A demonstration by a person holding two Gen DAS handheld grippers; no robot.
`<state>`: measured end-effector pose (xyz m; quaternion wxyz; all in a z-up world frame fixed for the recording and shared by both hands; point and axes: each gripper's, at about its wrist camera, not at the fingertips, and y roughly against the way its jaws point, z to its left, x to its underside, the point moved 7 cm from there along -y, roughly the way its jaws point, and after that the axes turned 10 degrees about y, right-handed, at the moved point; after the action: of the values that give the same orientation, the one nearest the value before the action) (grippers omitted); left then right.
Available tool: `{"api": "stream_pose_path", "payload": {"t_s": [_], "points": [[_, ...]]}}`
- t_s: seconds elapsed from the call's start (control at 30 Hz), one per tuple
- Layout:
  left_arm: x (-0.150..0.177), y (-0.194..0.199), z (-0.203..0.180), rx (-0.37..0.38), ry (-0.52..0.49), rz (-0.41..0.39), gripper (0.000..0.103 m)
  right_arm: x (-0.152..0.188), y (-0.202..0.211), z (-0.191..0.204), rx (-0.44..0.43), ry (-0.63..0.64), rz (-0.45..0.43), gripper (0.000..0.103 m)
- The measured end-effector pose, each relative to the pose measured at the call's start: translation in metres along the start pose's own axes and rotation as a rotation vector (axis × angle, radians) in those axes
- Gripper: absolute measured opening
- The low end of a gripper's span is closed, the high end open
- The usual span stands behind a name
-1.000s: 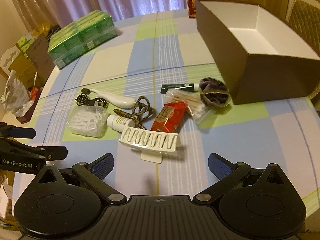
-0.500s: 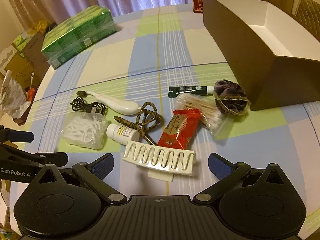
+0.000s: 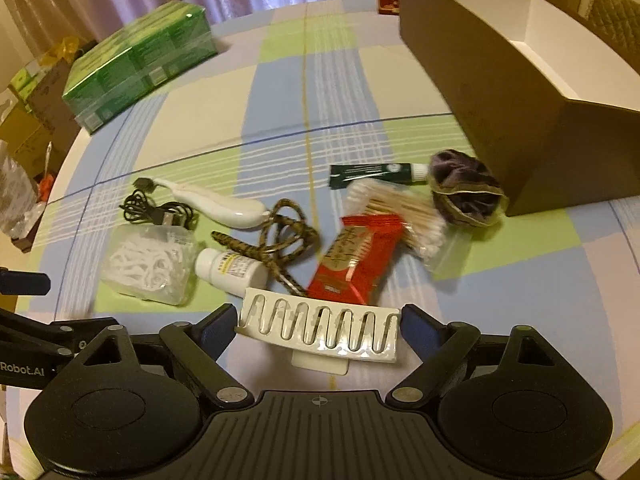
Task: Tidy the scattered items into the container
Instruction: 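Reach the left tool toward the clear floss case while the right tool reaches the white holder, then grasp the clear floss case with the left tool while the right tool grasps the white holder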
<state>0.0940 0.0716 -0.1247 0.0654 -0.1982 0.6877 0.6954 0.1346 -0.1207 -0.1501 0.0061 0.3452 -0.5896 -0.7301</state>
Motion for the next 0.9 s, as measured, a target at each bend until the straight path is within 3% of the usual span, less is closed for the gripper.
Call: {"api": "stream_pose_path", "payload": {"t_s": [0.53,0.9], "points": [[-0.008,-0.01,-0.014,0.035,-0.023,-0.04,0.1,0.021,0.032,-0.063,0.099,-0.129,-0.029,0.09],[-0.029,-0.045,-0.027,0.0,-0.039,-0.057,0.097,0.027,0.042,-0.077,0.112,-0.162,-0.039,0.09]]}}
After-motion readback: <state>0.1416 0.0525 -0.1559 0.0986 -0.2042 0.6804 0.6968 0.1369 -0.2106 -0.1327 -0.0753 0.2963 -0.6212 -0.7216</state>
